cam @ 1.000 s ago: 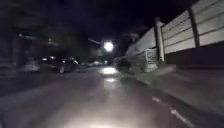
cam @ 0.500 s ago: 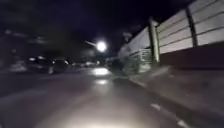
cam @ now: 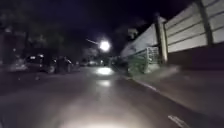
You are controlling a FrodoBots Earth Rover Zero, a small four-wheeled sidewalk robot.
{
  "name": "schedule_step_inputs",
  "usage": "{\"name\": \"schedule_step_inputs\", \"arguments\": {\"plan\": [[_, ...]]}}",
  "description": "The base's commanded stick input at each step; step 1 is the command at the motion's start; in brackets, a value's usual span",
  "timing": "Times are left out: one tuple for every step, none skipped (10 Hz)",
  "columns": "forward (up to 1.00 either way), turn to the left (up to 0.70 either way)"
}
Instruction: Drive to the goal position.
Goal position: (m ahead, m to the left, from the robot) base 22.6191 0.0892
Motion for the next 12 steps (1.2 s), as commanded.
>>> {"name": "schedule_step_inputs", "arguments": {"plan": [[0.70, 0.00], [0.70, 0.00], [0.70, 0.00], [0.70, 0.00], [0.70, 0.00], [0.70, 0.00], [0.70, 0.00], [0.70, 0.00], [0.70, 0.00], [0.70, 0.00], [0.70, 0.00], [0.70, 0.00]]}}
